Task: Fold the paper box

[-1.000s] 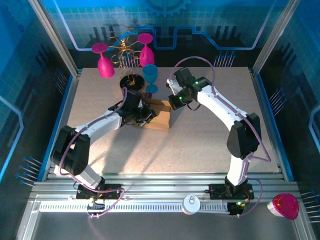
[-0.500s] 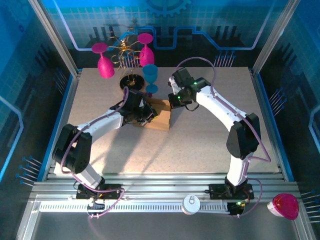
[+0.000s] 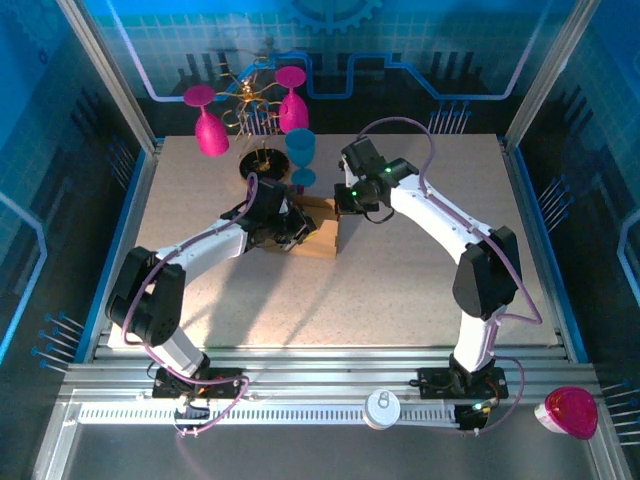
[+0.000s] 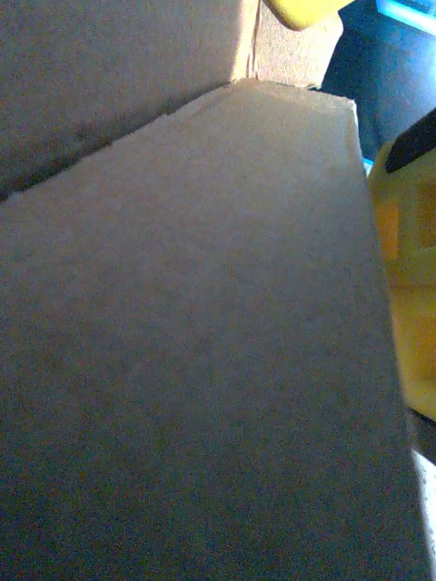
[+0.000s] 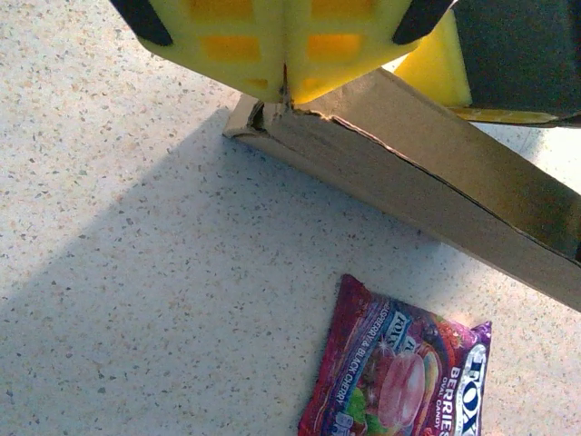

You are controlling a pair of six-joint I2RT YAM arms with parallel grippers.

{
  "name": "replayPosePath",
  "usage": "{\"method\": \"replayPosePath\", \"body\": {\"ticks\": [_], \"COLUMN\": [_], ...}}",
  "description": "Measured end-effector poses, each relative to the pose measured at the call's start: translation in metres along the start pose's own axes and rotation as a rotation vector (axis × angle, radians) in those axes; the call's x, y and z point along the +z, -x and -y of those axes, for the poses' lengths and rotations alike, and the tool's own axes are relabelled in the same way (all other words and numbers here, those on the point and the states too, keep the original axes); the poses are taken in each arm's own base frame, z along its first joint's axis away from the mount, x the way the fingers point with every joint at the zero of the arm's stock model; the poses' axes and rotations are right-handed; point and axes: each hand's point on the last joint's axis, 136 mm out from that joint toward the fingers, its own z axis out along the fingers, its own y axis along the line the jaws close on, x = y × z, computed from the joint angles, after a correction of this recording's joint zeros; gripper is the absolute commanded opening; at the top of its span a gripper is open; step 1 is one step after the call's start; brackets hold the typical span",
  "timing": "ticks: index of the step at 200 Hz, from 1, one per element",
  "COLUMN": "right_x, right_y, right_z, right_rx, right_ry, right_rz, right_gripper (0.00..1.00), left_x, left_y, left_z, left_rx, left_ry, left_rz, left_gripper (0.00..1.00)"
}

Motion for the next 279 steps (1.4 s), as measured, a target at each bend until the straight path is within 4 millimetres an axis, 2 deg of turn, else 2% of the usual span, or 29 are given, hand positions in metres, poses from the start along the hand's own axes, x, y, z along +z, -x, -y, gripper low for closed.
{"method": "replayPosePath", "body": {"ticks": [129, 226, 279], "right_x": [0.003, 0.0048, 0.0059], "right_y": [0.0028, -0.0005, -0.0043], "right_z": [-0.0019, -0.0032, -0.0034], "right_rx": [0.154, 0.196, 0.157], "right_ry": [-0.016, -0.044, -0.068], "right_rz": [0.04, 0.084, 0.123], "right_gripper": [0.0, 0.0, 0.0], "left_x": [0.0042, 0.0047, 0.0049], "left_y": [0.0027, 0.0033, 0.0033], "left_z": [0.0029, 0.0039, 0.0039], "left_rx": [0.004, 0.004, 0.004], "left_ry": [-0.009, -0.01, -0.01], "left_rz": [0.0, 0.001, 0.0], "left_gripper": [0.06, 0.06, 0.09]}}
